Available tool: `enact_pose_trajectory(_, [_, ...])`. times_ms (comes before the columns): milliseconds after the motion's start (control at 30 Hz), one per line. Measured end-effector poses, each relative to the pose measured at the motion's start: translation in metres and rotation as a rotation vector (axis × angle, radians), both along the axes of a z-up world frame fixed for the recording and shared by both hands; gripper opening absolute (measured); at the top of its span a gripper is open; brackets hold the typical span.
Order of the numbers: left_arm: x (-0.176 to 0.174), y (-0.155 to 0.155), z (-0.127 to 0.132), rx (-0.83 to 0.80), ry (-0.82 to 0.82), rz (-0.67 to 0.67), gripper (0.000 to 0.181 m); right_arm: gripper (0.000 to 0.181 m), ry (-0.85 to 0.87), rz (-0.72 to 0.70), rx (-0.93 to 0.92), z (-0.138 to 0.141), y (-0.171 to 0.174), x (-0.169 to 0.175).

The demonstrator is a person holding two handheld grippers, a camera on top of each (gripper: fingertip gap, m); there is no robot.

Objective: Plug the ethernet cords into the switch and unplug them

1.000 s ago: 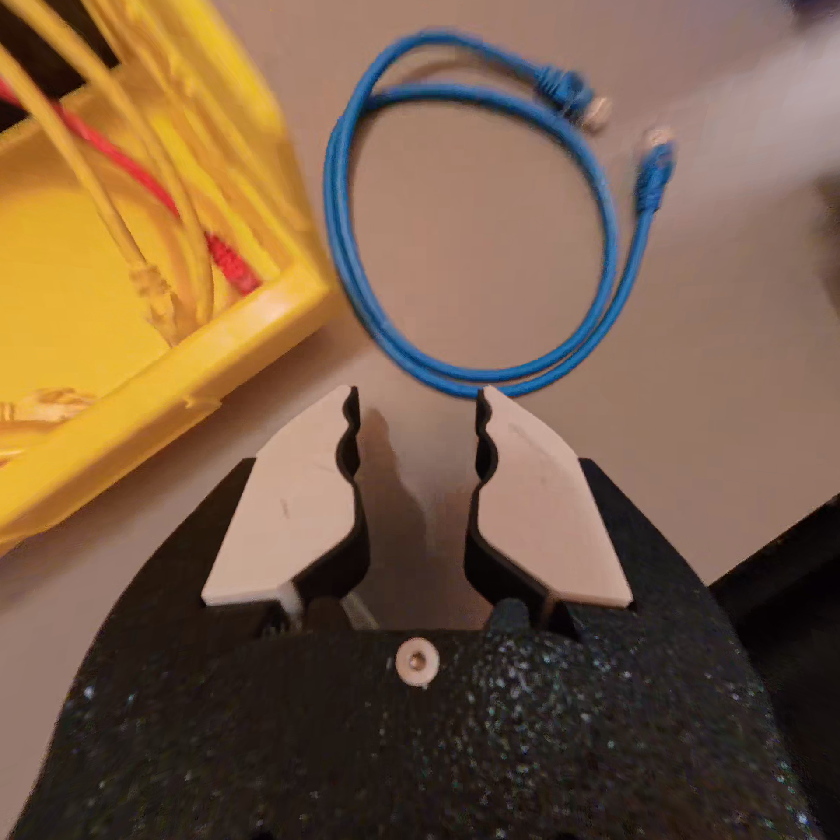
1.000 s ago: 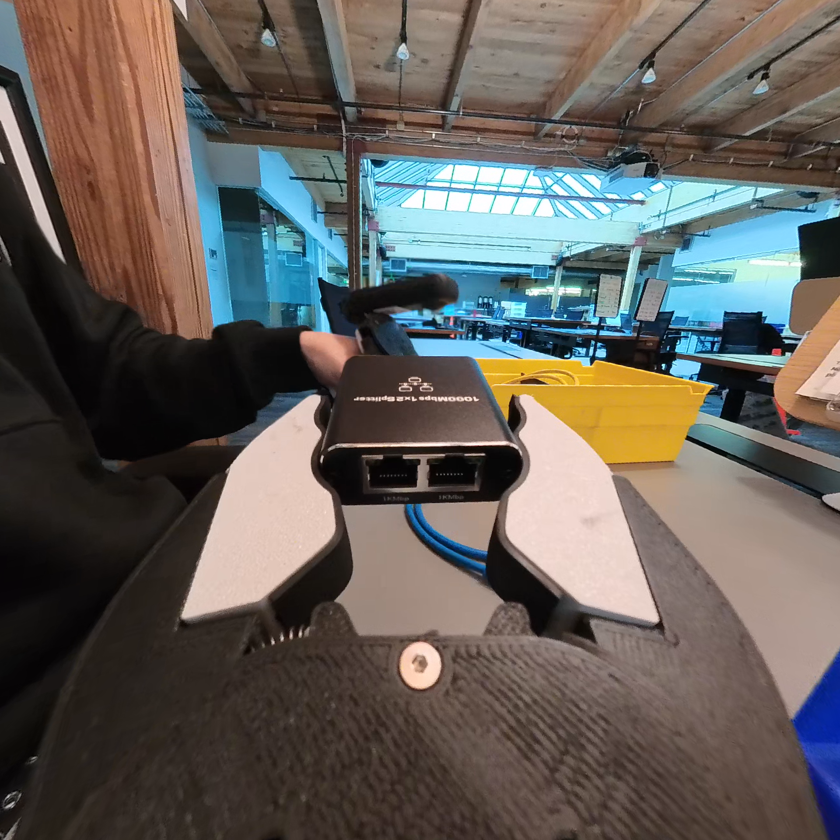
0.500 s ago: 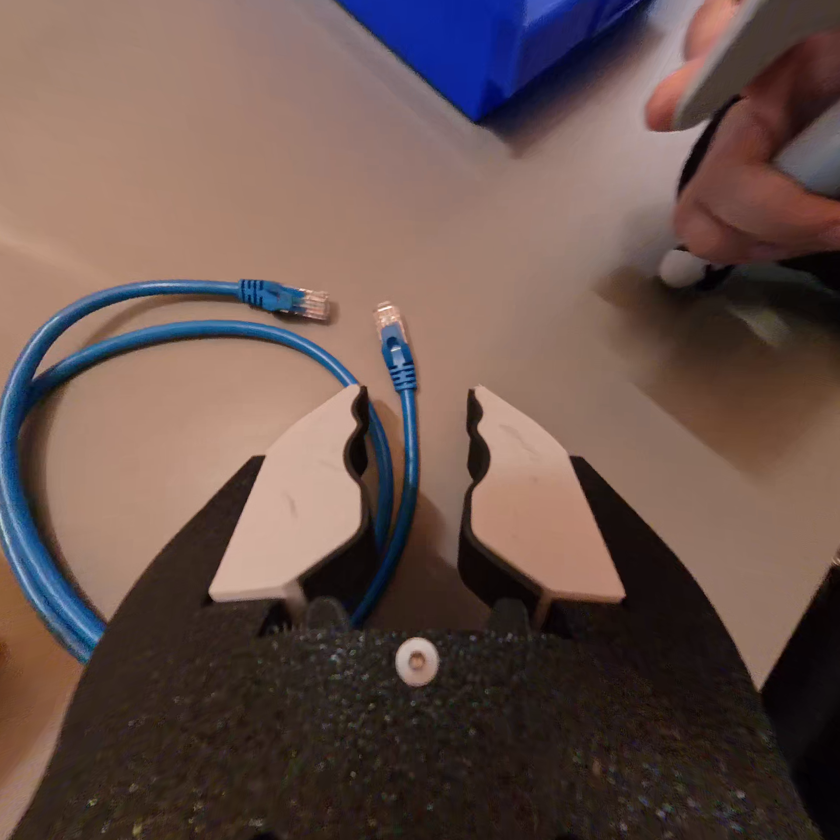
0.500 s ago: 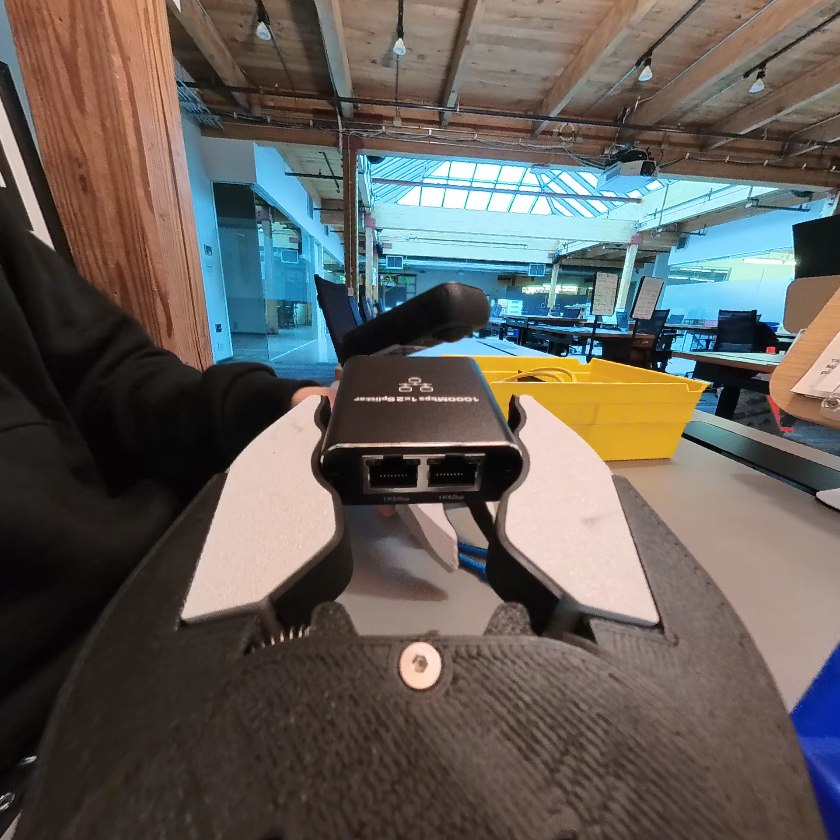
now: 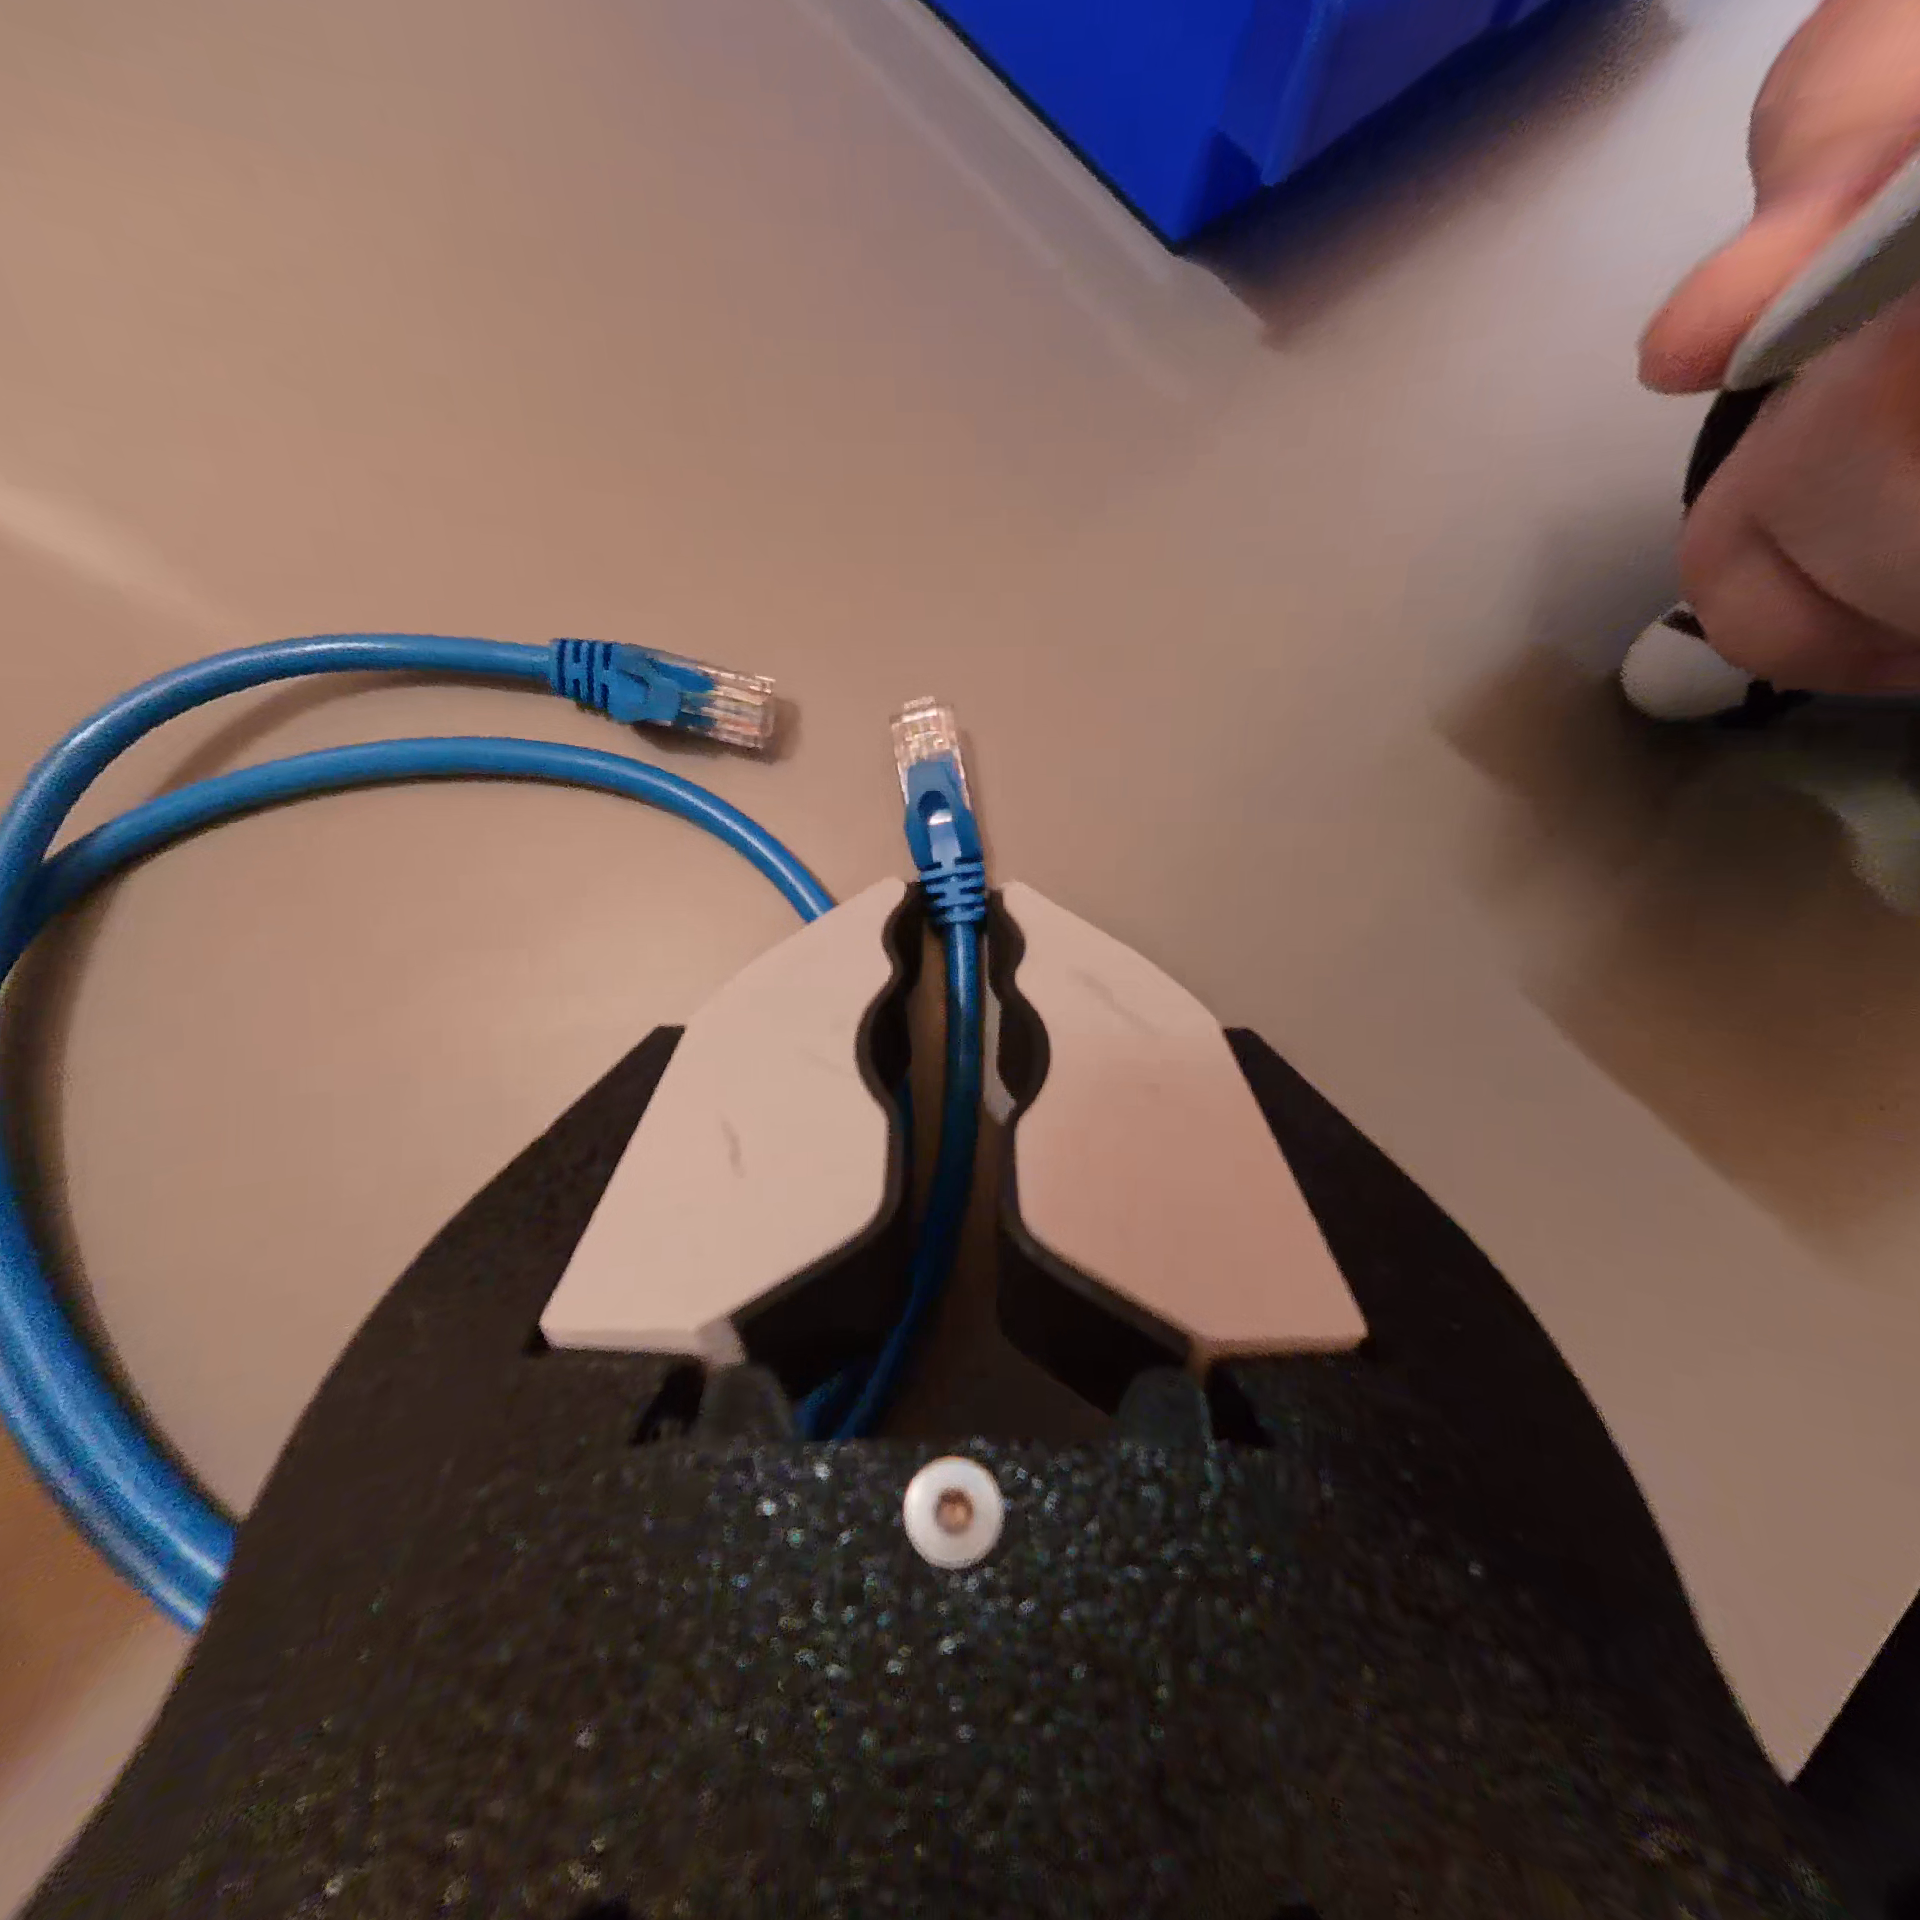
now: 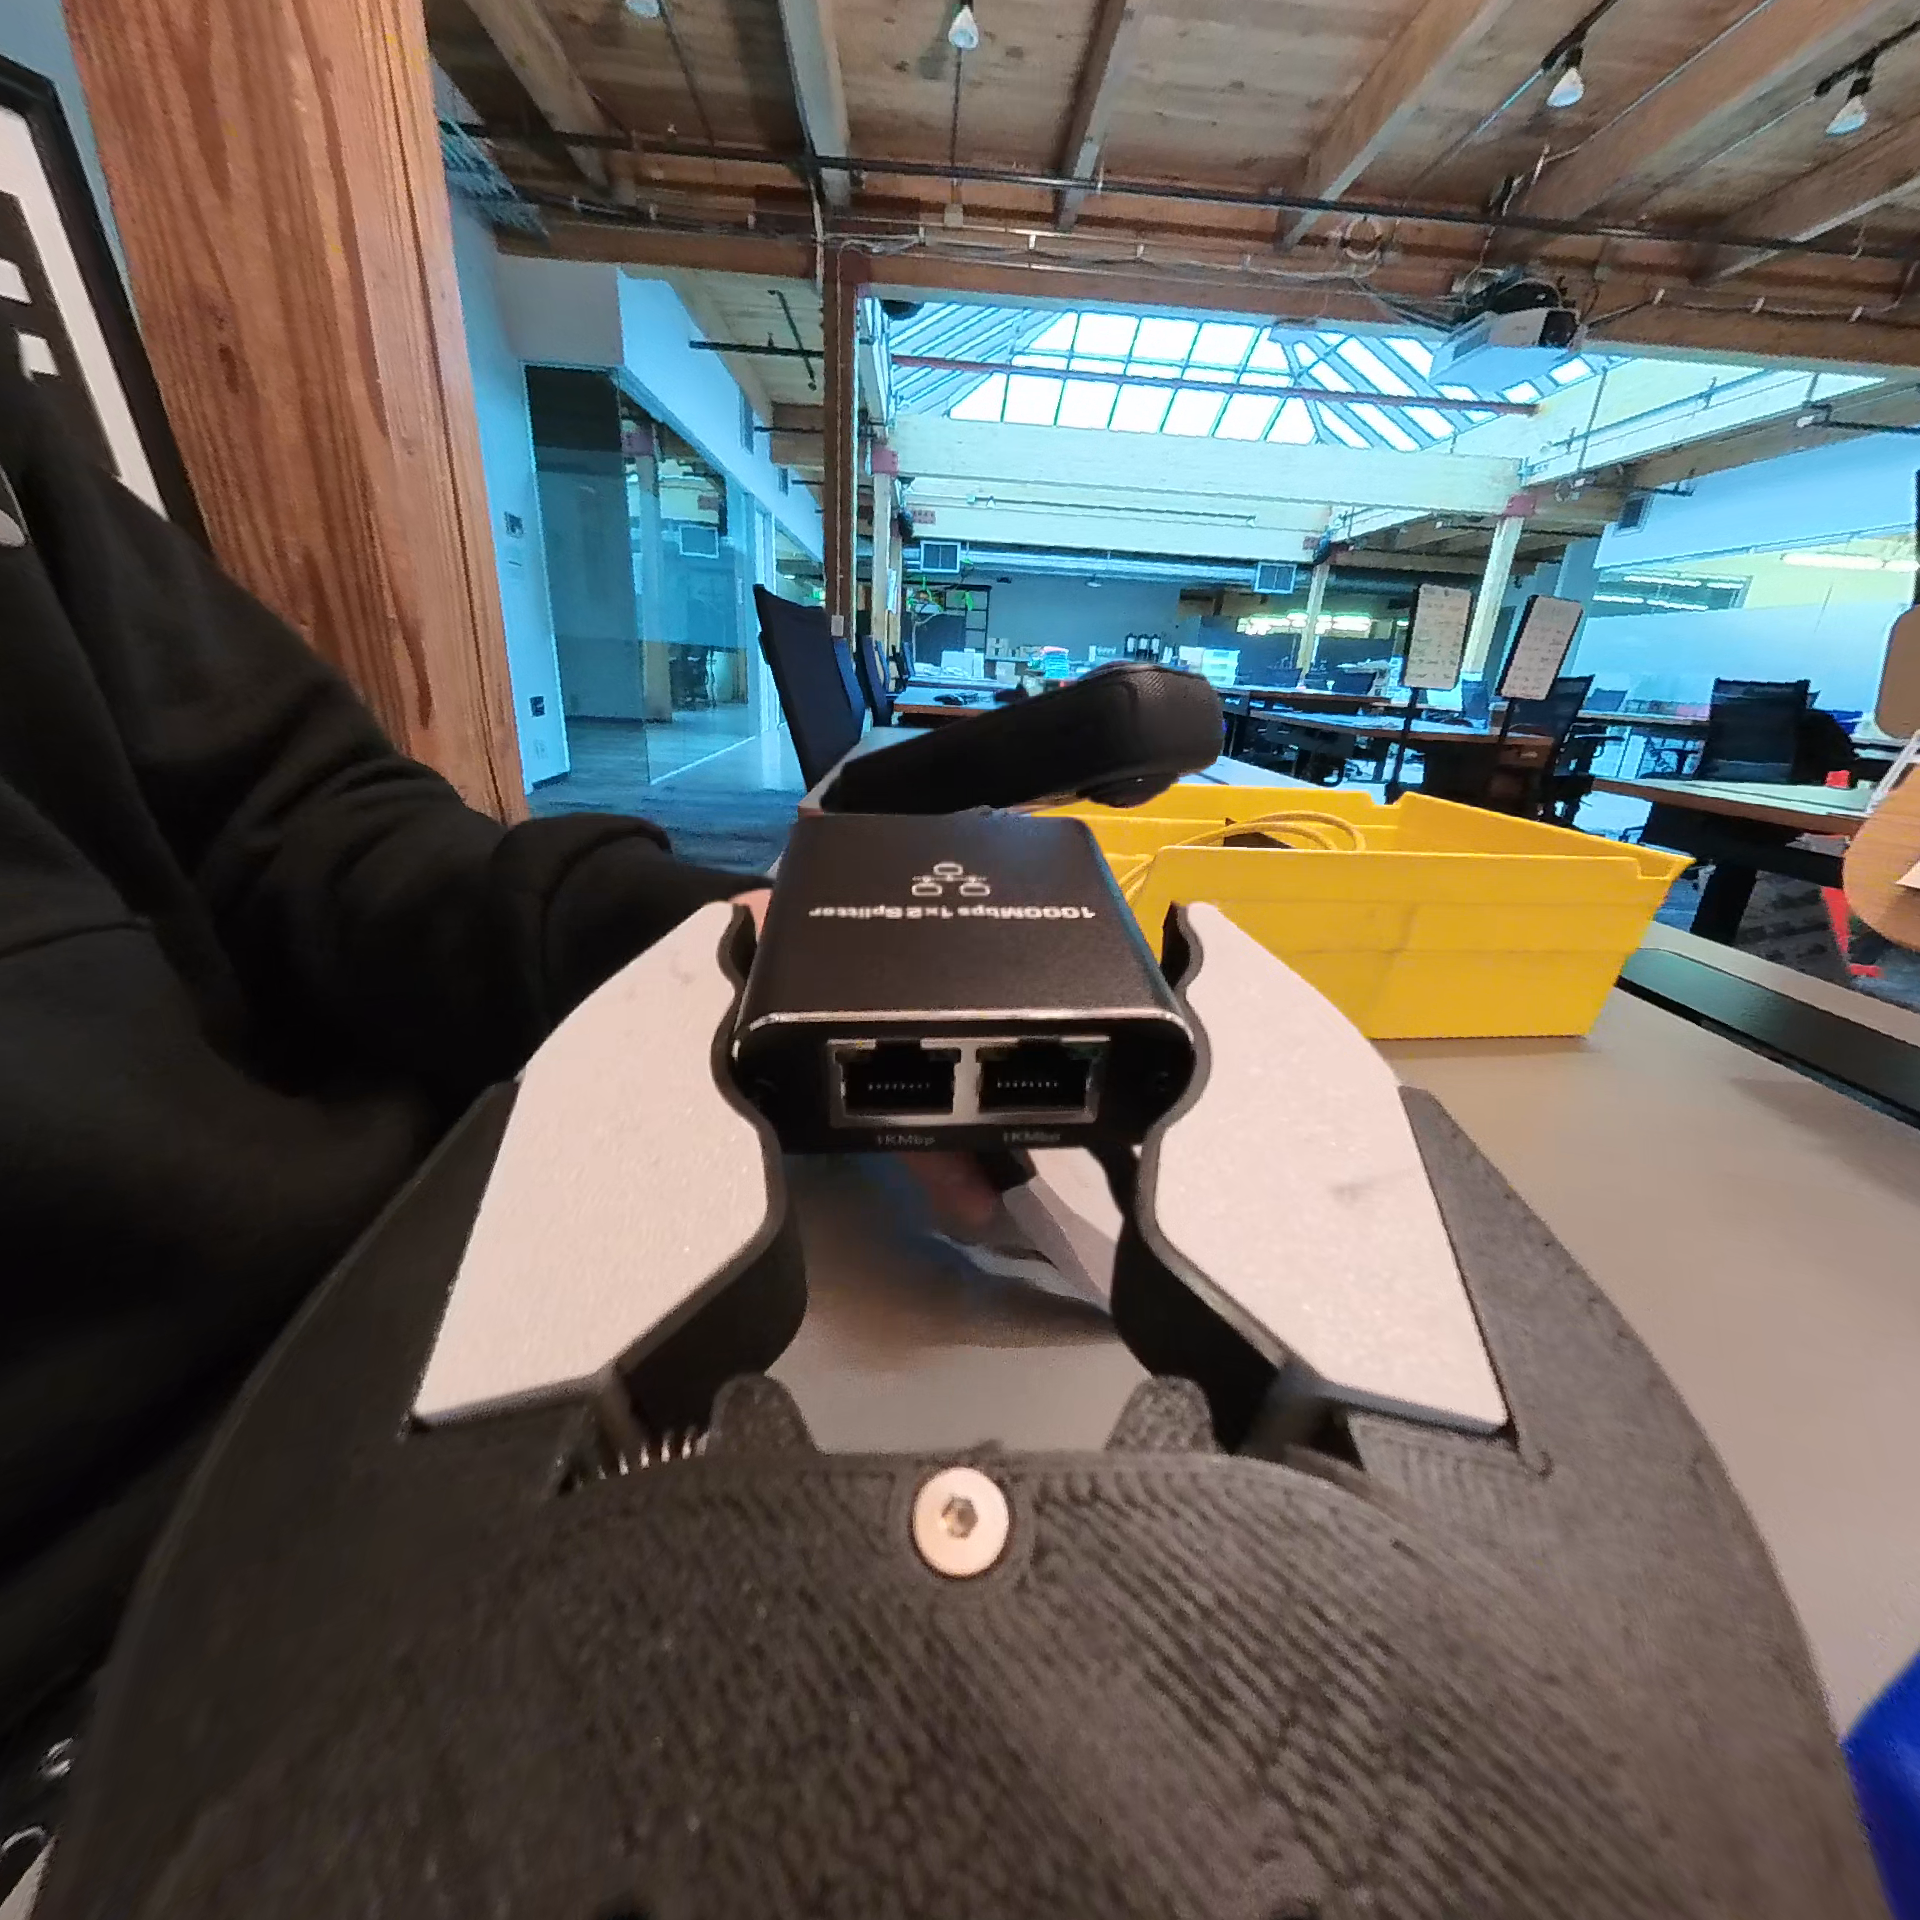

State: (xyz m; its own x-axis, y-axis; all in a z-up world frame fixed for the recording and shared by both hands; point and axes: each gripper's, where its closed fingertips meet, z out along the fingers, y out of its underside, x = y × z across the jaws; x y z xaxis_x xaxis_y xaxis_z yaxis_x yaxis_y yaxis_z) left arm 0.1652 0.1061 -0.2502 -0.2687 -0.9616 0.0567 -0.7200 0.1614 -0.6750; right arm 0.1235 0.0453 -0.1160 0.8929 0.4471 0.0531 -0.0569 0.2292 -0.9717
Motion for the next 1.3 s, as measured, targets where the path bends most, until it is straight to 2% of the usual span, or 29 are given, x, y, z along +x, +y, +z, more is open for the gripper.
enact_pose_trajectory(33, [0.000, 0.000, 0.000, 0.009, -0.007, -0.011, 0.010, 0.074, -0.003, 0.000, -0.002, 0.000, 0.000, 0.000])
enact_pose_trajectory(467, [-0.005, 0.002, 0.006, 0.185, -0.073, -0.096, 0.010, 0.074, -0.003, -0.003, -0.005, -0.001, 0.000, 0.001])
enact_pose_trajectory(600, [-0.012, 0.002, 0.023, 0.251, -0.094, -0.179, 0.010, 0.074, -0.003, 0.003, -0.012, -0.001, 0.000, 0.001])
enact_pose_trajectory(800, [-0.034, -0.008, 0.063, 0.355, -0.113, -0.401, 0.010, 0.074, -0.001, 0.015, -0.020, -0.002, -0.001, 0.000])
enact_pose_trajectory(1000, [-0.055, -0.021, 0.108, 0.351, -0.109, -0.547, 0.010, 0.074, 0.006, 0.043, -0.022, -0.002, -0.002, -0.004])
enact_pose_trajectory(1100, [-0.061, -0.027, 0.117, 0.396, -0.103, -0.588, 0.010, 0.074, 0.007, 0.041, -0.024, -0.002, -0.002, -0.004])
enact_pose_trajectory(1300, [-0.066, -0.033, 0.119, 0.454, -0.080, -0.648, 0.010, 0.074, -0.017, 0.040, -0.036, -0.004, 0.000, -0.007])
